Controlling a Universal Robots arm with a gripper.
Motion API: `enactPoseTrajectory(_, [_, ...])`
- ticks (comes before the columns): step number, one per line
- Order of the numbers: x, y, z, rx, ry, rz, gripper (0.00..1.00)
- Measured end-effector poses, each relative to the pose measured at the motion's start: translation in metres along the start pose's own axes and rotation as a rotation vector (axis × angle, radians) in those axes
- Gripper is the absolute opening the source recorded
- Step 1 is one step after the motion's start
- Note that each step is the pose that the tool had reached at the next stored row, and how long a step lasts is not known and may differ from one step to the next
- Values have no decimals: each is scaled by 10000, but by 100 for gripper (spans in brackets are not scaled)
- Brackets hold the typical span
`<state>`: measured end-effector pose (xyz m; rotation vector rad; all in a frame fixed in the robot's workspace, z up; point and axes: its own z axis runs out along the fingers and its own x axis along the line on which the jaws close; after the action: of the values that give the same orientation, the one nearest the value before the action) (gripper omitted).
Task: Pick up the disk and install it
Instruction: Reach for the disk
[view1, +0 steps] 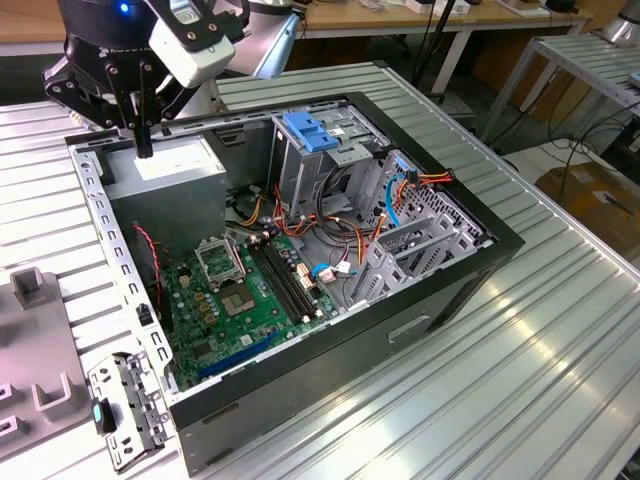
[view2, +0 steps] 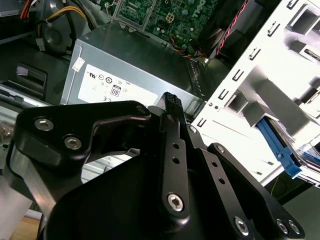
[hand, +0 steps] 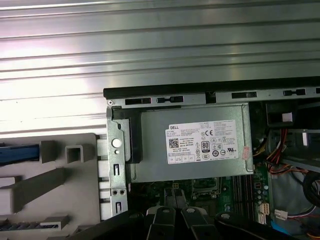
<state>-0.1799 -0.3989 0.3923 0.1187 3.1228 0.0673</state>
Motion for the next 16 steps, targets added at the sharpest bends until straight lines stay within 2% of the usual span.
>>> enactPoseTrajectory(9, [42, -4, 0, 1, 9, 0, 11])
enactPoseTrajectory(13, [91, -7, 0, 1, 9, 1, 11])
enactPoseTrajectory(16, [155, -11, 0, 0, 10, 1, 11])
